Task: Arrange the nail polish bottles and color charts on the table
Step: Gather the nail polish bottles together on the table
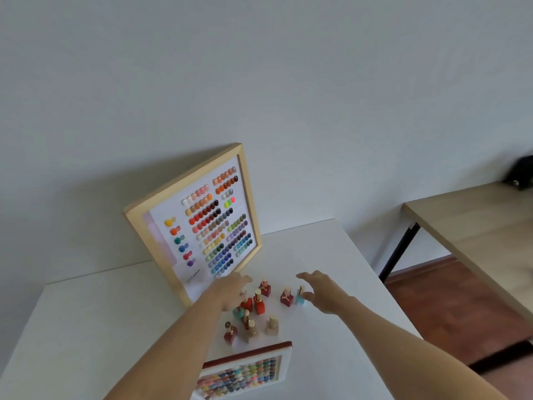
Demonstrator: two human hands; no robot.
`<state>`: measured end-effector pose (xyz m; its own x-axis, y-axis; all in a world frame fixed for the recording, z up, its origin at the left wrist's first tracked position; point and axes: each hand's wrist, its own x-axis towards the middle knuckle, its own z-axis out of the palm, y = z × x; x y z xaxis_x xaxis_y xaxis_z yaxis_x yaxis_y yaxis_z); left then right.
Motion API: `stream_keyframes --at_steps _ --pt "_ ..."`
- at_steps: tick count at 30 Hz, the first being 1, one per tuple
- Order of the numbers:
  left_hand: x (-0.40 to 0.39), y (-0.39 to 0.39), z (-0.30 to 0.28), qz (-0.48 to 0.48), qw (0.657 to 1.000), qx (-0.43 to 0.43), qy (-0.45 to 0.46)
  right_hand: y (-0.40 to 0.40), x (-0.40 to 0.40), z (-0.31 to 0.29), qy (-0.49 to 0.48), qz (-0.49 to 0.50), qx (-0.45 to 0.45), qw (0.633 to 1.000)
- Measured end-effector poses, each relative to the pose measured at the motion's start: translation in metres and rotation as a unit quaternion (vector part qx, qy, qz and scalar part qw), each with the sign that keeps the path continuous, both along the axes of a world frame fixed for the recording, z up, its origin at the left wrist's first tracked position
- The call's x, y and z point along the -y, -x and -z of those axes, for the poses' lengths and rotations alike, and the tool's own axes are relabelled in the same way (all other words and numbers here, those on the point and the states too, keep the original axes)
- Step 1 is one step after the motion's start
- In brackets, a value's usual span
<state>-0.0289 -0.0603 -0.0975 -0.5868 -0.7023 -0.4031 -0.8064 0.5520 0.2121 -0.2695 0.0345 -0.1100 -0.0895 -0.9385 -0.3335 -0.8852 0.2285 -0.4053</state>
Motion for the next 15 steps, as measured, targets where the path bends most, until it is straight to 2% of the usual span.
stream_keyframes --at_steps 6,15 --pt "0.018 0.018 0.02 0.141 0.989 0.025 0.035 -0.012 0.019 0.017 0.003 0.024 -0.009 1.0" --pt "0.027 0.018 0.045 0.2 0.977 -0.047 0.062 -0.028 0.032 0.051 0.035 0.037 -0.019 0.999"
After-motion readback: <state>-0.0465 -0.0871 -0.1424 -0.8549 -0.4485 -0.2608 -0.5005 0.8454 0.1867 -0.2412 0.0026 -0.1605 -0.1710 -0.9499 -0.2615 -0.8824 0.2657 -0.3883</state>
